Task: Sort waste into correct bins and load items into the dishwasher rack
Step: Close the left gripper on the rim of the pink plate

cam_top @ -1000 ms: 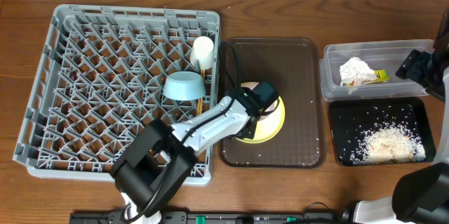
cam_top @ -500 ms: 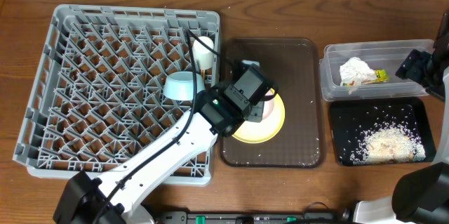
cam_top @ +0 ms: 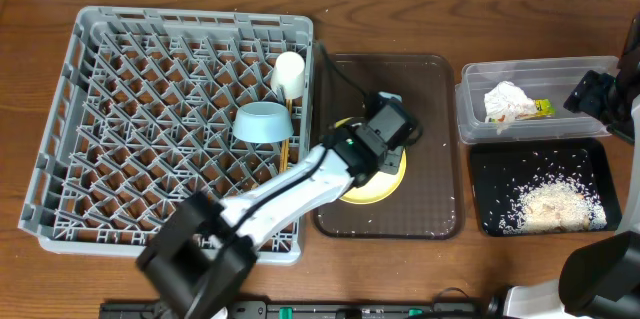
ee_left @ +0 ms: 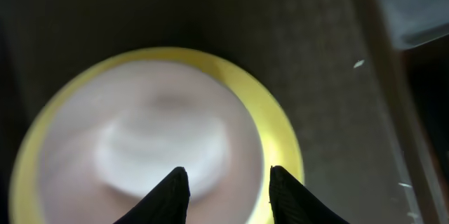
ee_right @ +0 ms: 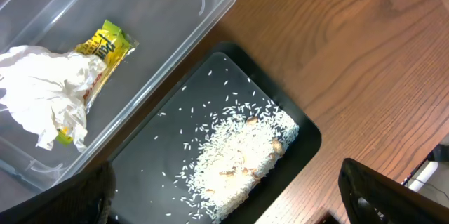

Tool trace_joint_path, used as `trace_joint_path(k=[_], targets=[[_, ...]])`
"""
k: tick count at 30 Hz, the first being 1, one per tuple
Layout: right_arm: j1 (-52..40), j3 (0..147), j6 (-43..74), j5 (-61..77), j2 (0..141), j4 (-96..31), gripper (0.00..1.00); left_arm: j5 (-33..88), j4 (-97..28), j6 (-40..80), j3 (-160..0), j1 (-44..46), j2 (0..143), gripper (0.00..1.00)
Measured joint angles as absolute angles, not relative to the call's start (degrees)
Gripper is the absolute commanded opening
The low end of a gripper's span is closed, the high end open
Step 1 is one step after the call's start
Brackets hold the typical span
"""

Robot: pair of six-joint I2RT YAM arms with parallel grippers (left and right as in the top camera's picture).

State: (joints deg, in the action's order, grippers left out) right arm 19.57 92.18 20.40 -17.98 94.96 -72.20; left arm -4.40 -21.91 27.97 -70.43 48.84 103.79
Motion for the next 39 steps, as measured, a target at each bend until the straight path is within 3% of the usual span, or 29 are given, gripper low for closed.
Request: trace_joint_path(k=[18,30,39], targets=[[19.6,92.2,20.4,-18.0,95.0,-72.2,0.99,-3.4,-20.5,21.4,-70.4,48.9,107.9,0.4],[19.6,92.2,20.4,-18.0,95.0,-72.2,0.99,-1.4,-20.3,17.7,-70.4,50.6,100.5,0.39],[19.6,92.2,20.4,-18.0,95.0,-72.2,0.99,-1.0,-20.3,17.6,-70.4,51.5,105.3,0.39]])
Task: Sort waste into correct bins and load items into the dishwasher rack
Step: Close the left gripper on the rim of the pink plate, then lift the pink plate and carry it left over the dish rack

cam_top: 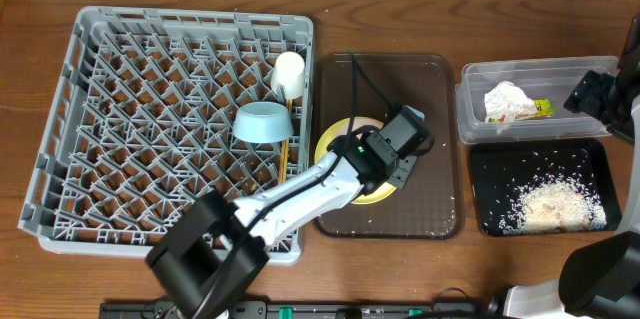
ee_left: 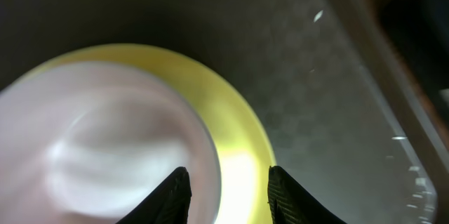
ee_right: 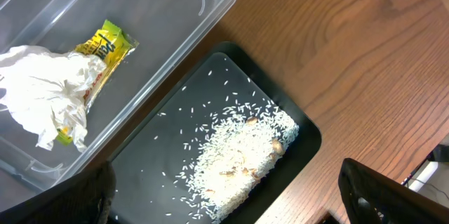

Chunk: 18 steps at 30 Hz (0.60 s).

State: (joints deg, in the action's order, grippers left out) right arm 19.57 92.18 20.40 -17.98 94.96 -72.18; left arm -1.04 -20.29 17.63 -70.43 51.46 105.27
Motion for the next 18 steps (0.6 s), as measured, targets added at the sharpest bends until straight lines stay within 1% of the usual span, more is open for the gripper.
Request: trace_joint_path(k=[6,13,15,17,18], targets=[[19.6,92.2,20.4,-18.0,95.0,-72.2,0.99,-3.5,-20.3,17.5,-70.4,51.5,107.4,0.39],[19.6,92.2,20.4,-18.0,95.0,-72.2,0.99,-3.5,-20.3,17.5,-70.4,51.5,107.4,0.38],[19.6,92.2,20.4,-18.0,95.0,-72.2,0.99,-3.4,-20.1,17.5,-70.3,51.5,107.4,0.37],[19.6,92.2,20.4,-18.0,95.0,-72.2,0.99,-3.4,-20.0,17.5,-70.0,51.5,107.4,0.32],[19.6,92.2,20.4,-18.0,95.0,-72.2,0.99,-3.4,-20.0,17.5,-69.9,51.5,107.4,0.32]])
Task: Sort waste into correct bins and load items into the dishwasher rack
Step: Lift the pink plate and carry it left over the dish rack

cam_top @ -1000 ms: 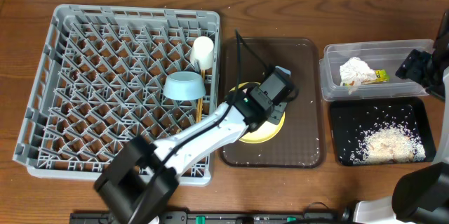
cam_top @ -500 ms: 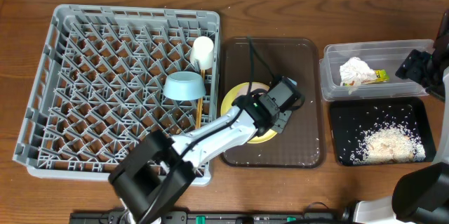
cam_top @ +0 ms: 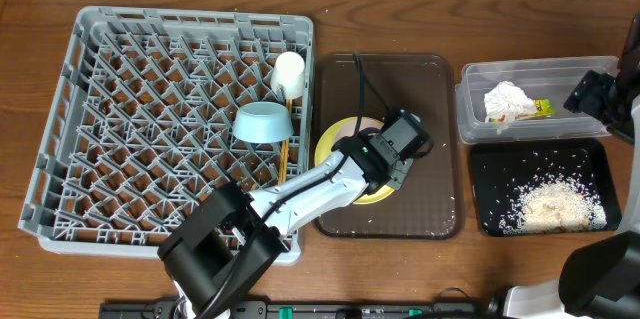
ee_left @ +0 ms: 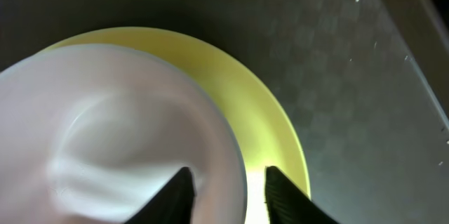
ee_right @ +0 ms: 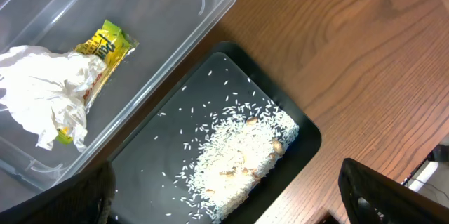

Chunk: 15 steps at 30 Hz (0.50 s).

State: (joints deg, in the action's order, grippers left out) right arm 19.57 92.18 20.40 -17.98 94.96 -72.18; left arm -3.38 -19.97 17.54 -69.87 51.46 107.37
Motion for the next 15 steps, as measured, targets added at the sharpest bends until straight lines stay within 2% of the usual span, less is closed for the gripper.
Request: trace_joint_path(k=[15], targets=[[19.6,92.2,20.4,-18.0,95.0,-72.2,0.99,-3.4,-20.2,17.3,-69.8,51.5,108.7,0.31]])
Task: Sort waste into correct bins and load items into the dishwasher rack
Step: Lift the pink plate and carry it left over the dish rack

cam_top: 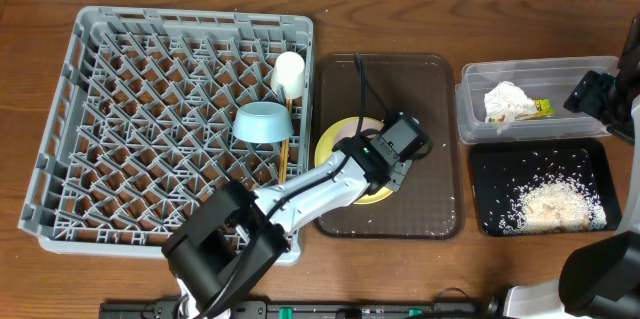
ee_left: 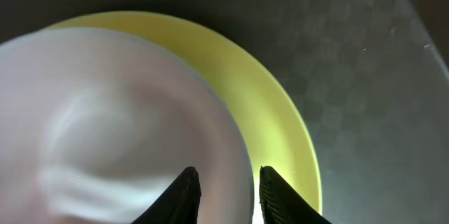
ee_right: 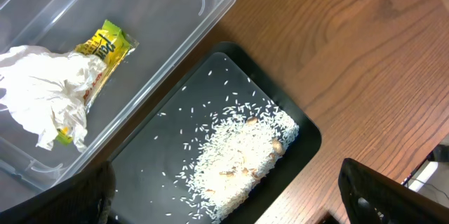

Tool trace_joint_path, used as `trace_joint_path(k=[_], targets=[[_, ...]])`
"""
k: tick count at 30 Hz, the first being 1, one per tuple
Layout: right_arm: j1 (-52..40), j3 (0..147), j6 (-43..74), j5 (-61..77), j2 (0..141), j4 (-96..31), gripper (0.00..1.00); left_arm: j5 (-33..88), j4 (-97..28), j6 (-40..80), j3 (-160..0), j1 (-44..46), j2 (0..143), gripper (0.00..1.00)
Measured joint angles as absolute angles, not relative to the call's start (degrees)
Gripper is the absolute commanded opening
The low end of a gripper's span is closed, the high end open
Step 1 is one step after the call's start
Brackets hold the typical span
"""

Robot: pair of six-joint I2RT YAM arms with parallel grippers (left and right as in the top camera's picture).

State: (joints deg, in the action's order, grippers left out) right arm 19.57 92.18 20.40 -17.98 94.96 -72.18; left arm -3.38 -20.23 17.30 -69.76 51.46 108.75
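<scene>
A white bowl (ee_left: 112, 126) sits on a yellow plate (ee_left: 280, 126) on the brown tray (cam_top: 435, 109). My left gripper (ee_left: 228, 182) is low over it and open, its fingers straddling the bowl's right rim, the left one inside the bowl and the right one over the plate. In the overhead view the left gripper (cam_top: 388, 159) hides most of the bowl. The grey dishwasher rack (cam_top: 150, 89) holds a blue bowl (cam_top: 262, 122) and a white cup (cam_top: 288, 74). My right gripper (ee_right: 224, 182) hangs open above the bins.
A clear bin (cam_top: 580, 84) at the right holds crumpled white paper (cam_top: 508, 101) and a yellow wrapper (cam_top: 541, 108). In front of it a black tray (cam_top: 495, 174) holds scattered rice (ee_right: 238, 150). A wooden stick (cam_top: 285, 154) lies in the rack by the blue bowl.
My left gripper has sunk slightly closer onto the bowl's rim and its fingers stand a little nearer each other. The right arm has not moved.
My left gripper was open over the middle of the white bowl. Then it stood over the bowl's right edge with the plate showing. It has since come lower, and the rim now lies between its fingers. The right gripper stayed open over the bins throughout.
</scene>
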Motion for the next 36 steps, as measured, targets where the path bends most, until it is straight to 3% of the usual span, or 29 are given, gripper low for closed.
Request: trace_joint_path(k=[9,20,28,36], targets=[[19.6,92.2,20.4,-18.0,95.0,-72.2,0.99,-3.4,-20.4,16.9,-69.7,51.5,109.5,0.07],[19.6,92.2,20.4,-18.0,95.0,-72.2,0.99,0.5,-27.1,22.0,-69.7,49.8,98.9,0.06],[19.6,92.2,20.4,-18.0,95.0,-72.2,0.99,24.5,-42.0,28.5,-70.2,31.9,81.1,0.06],[19.6,92.2,20.4,-18.0,95.0,-72.2,0.99,57.3,-50.6,17.4,-68.0,13.4,81.2,0.06]])
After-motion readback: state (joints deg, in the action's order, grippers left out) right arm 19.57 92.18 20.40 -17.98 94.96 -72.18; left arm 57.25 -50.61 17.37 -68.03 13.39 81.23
